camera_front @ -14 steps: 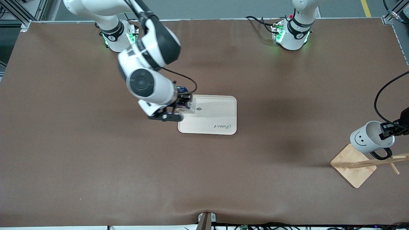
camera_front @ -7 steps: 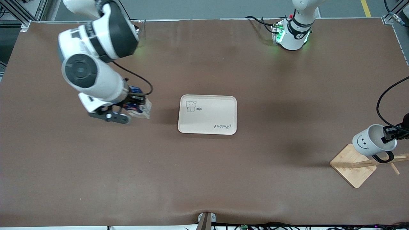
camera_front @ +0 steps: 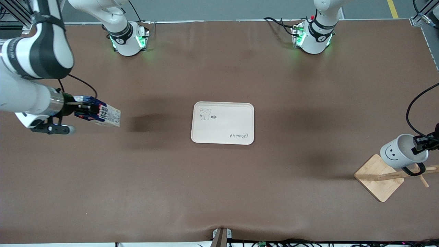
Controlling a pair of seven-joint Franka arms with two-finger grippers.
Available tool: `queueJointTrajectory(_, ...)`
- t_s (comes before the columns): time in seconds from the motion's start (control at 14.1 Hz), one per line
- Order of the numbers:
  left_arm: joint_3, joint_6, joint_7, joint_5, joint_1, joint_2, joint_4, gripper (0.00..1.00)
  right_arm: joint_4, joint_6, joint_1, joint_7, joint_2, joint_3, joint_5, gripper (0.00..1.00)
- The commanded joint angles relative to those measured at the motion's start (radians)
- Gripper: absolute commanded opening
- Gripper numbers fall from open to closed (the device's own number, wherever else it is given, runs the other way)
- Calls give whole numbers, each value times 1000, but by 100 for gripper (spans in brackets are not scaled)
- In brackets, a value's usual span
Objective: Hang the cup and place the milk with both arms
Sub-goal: 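Hang the mug on the stand peg while the right gripper lowers the milk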
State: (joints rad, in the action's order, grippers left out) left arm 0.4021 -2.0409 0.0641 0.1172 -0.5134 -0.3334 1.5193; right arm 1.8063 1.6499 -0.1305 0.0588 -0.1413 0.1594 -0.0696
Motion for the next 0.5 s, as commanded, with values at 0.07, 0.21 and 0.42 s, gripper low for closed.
queueJointTrajectory(0.07, 3, 1, 26, -22, -23, -4, -18, 0, 206, 167, 115, -76, 48, -24, 46, 0)
queueJointTrajectory(0.21, 3, 1, 26, -21, -40, -4, -18, 0, 273, 246, 133, -77, 46, -23, 62, 0)
queueJointTrajectory(0.42, 3, -1, 26, -24, -48, -15, -16, 0, 315, 300, 169, -79, 37, -23, 63, 0)
